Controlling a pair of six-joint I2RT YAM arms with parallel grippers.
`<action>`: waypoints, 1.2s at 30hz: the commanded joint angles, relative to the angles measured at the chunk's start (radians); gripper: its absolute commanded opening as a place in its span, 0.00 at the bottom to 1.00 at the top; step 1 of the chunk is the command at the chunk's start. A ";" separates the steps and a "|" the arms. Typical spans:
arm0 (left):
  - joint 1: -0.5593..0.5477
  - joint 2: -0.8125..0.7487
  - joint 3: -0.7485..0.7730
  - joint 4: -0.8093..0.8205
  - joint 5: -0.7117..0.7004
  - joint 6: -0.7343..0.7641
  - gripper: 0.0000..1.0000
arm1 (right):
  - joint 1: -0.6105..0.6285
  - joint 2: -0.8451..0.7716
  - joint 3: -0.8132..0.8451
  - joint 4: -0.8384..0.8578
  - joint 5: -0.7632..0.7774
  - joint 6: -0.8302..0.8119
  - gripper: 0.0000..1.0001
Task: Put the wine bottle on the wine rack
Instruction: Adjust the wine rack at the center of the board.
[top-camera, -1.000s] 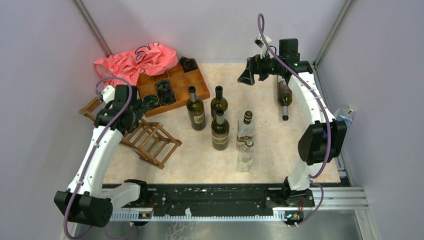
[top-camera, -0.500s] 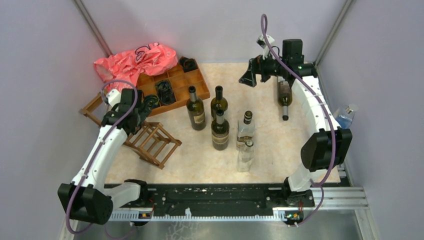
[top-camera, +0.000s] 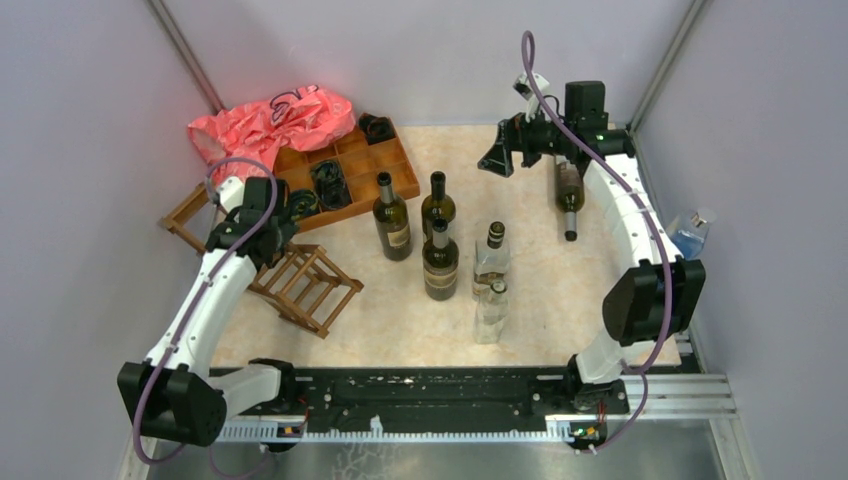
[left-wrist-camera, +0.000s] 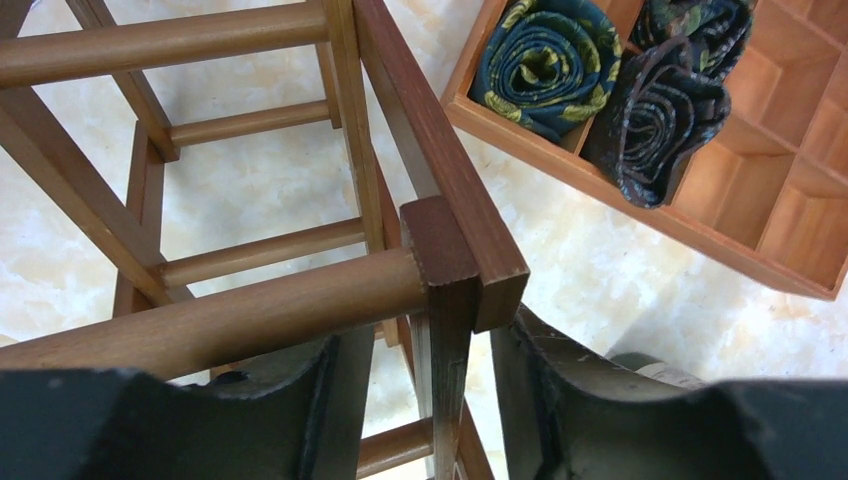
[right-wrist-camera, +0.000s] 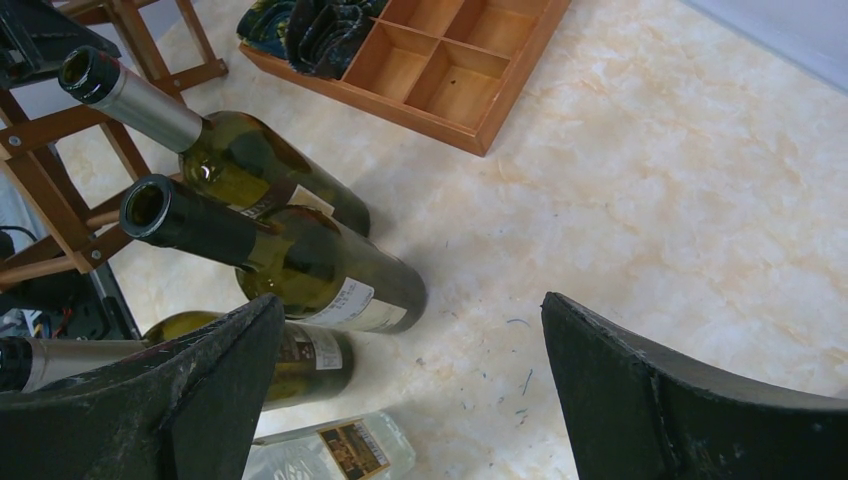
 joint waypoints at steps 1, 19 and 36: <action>0.005 -0.009 -0.013 0.021 0.011 0.038 0.49 | 0.004 -0.053 -0.001 0.028 -0.016 -0.008 0.99; 0.005 -0.027 0.016 0.122 0.109 0.364 0.16 | 0.004 -0.044 0.009 0.031 -0.022 -0.008 0.99; 0.028 -0.008 0.044 0.179 0.265 0.824 0.00 | 0.004 -0.058 0.000 0.028 -0.042 -0.007 0.99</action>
